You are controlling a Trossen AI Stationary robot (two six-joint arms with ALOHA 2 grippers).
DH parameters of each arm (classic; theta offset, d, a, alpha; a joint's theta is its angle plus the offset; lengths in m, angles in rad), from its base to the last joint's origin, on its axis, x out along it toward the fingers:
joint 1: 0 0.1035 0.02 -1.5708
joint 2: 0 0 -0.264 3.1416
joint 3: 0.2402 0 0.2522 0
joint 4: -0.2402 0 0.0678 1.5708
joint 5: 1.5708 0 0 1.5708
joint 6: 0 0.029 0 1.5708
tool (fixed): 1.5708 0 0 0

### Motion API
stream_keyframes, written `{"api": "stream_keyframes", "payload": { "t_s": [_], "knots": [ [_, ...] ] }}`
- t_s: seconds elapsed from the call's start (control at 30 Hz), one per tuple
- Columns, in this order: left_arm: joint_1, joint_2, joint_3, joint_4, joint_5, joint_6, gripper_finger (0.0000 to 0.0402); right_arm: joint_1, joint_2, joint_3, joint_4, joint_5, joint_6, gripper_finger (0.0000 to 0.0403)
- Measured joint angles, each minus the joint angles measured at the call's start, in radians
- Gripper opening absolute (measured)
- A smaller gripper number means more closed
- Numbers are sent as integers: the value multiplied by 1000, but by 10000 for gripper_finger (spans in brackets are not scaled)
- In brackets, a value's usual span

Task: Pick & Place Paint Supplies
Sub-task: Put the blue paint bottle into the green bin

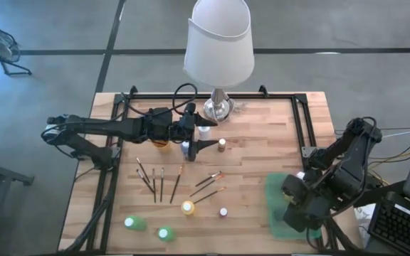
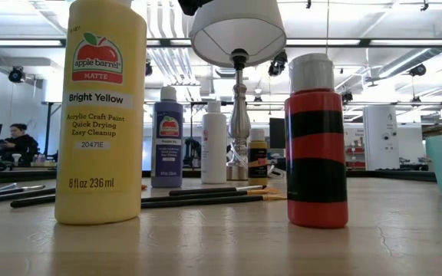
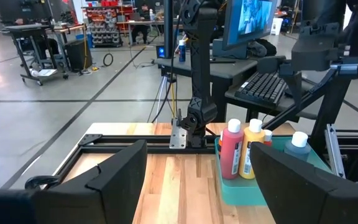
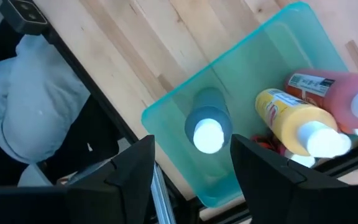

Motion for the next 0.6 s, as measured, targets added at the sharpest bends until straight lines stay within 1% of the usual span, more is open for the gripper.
{"api": "stream_keyframes", "payload": {
  "t_s": [0.1,0.17,0.37,0.43,0.53,0.6],
  "knots": [
    [0,0,0,0,0,0,289,0,0,-38,47,-22,-21,205],
    [0,0,0,0,0,0,289,-1,8,-52,47,-35,-23,205],
    [0,0,0,-1,0,0,289,0,50,-55,35,-47,-32,205],
    [0,0,0,-3,0,0,289,0,74,-55,33,-65,-52,205],
    [0,0,0,-4,0,0,289,0,105,-56,4,-81,-68,205],
    [0,0,0,-5,0,0,289,0,118,-56,-32,-114,-69,205]
  ]
}}
